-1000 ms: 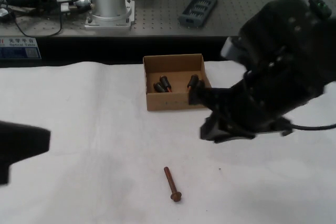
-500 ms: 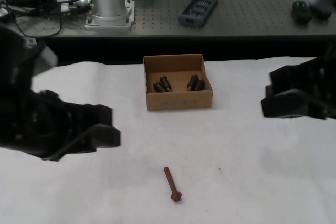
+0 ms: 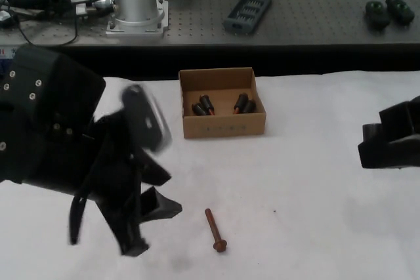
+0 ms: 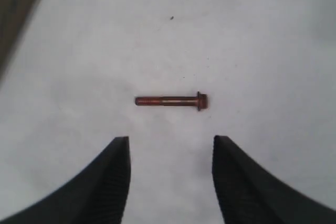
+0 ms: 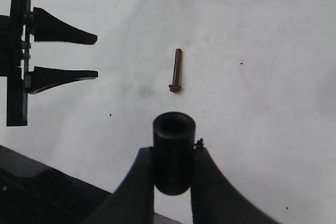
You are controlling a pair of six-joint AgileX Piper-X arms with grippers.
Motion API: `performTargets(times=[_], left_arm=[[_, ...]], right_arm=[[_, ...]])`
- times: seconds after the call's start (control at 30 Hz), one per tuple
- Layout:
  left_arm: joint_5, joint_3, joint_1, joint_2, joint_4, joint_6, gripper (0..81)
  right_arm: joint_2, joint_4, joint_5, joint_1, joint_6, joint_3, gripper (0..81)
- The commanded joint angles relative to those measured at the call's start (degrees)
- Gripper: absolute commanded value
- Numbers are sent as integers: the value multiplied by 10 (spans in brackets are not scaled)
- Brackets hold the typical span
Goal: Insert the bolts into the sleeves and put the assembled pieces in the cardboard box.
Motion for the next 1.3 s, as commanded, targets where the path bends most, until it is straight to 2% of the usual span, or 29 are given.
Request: performTargets(times=[0.0, 0.07, 0.2, 0.3, 0.43, 0.57, 1.07, 1.27], left_arm=[[0, -1, -3, 2, -39, 233, 356], [0, -1, -3, 7, -78, 289, 356], [24, -1, -3, 26, -114, 299, 356], [58, -1, -3, 46, -112, 341, 356], [72, -1, -3, 73, -112, 389, 356], [94, -1, -5, 89, -112, 393, 356], [94, -4, -13, 166, -112, 505, 356], [94, -26, -13, 192, -112, 508, 356]], right_arm=[[-4, 4, 1, 0, -24, -1, 29], [-4, 7, 1, 0, -41, -1, 29], [-4, 6, 1, 0, -56, -1, 29], [-4, 6, 1, 0, -66, -1, 29], [-4, 6, 1, 0, -67, -1, 29], [-4, 6, 1, 0, -67, -1, 29], [-4, 6, 1, 0, -101, -1, 29], [-4, 6, 1, 0, -108, -1, 29]])
